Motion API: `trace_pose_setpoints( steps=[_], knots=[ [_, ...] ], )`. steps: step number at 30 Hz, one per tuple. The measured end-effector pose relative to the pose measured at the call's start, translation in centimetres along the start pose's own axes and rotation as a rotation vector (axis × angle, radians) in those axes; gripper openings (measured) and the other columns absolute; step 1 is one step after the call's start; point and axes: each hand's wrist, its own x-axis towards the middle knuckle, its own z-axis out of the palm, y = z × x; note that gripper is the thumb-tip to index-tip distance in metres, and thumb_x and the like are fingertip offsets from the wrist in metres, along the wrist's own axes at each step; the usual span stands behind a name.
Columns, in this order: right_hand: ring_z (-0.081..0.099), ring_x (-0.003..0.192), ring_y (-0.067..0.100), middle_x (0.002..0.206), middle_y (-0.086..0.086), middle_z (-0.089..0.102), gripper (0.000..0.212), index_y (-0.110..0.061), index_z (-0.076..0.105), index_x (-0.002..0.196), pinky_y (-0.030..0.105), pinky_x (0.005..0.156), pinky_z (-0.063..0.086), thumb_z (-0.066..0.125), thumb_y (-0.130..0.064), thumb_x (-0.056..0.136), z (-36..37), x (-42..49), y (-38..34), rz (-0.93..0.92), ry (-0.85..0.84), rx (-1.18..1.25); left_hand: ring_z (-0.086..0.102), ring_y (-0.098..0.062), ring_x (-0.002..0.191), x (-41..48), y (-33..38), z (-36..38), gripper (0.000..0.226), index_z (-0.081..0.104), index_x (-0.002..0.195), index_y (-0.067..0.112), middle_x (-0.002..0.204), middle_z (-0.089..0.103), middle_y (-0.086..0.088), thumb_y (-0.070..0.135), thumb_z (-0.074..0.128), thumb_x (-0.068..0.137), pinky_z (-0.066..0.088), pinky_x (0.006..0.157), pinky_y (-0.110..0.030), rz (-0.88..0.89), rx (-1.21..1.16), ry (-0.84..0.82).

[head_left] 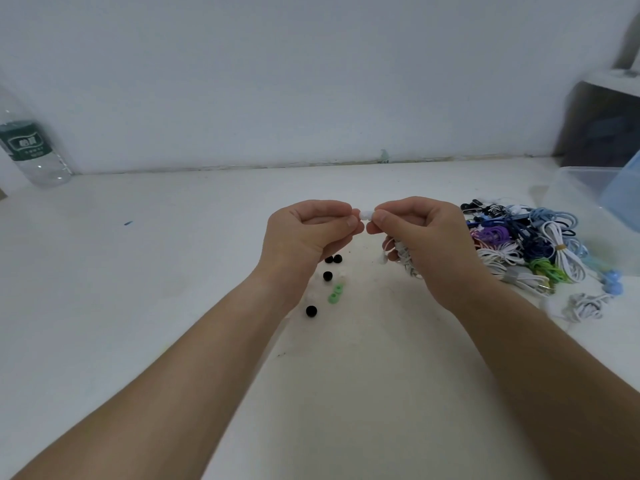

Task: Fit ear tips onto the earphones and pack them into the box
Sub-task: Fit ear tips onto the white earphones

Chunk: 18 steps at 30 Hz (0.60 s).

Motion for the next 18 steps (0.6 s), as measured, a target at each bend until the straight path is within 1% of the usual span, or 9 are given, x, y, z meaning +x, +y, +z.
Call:
trace_pose_setpoints(
  steps=[3,6,13,18],
  knots=[
    [0.058,0.052,0.015,0.076,0.009,0.076,0.003,-0.009,0.074,0.085,0.029,0.054,0.051,0.076,-0.011,0.085,0.19,-0.08,0.01,-0.009,0.014,0.012,0.075,-0.026,0.094,-0.09,-0.1,0.23,0.014,0.072,0.093,0.006,0.097,0.078,-0.013,-0.003,0.075,0.083,0.058,0.085,-0.028,0.017,-0.019,0.017],
    [0.059,0.052,0.016,0.077,0.01,0.076,0.002,-0.008,0.074,0.087,0.029,0.055,0.052,0.074,-0.009,0.088,0.34,-0.13,0.1,-0.01,0.028,0.019,0.075,-0.026,0.096,-0.15,-0.2,0.37,0.014,0.072,0.094,0.006,0.096,0.078,-0.013,-0.003,0.075,0.083,0.058,0.088,-0.03,0.035,-0.019,0.028],
    [0.059,0.054,0.017,0.075,0.009,0.076,0.003,-0.008,0.073,0.085,0.029,0.054,0.052,0.075,-0.01,0.087,0.57,-0.26,0.08,-0.014,0.048,0.026,0.076,-0.023,0.093,-0.29,-0.24,0.58,0.013,0.072,0.092,0.007,0.095,0.078,-0.009,-0.002,0.076,0.083,0.059,0.084,-0.027,0.064,0.0,0.029],
    [0.06,0.053,0.016,0.077,0.008,0.077,0.001,-0.009,0.073,0.089,0.03,0.055,0.051,0.073,-0.009,0.089,0.49,-0.13,0.01,0.007,0.029,0.009,0.076,-0.025,0.093,-0.22,-0.28,0.42,0.013,0.072,0.093,0.006,0.094,0.078,-0.01,-0.002,0.075,0.083,0.06,0.084,-0.028,0.087,0.025,0.038]
  ],
)
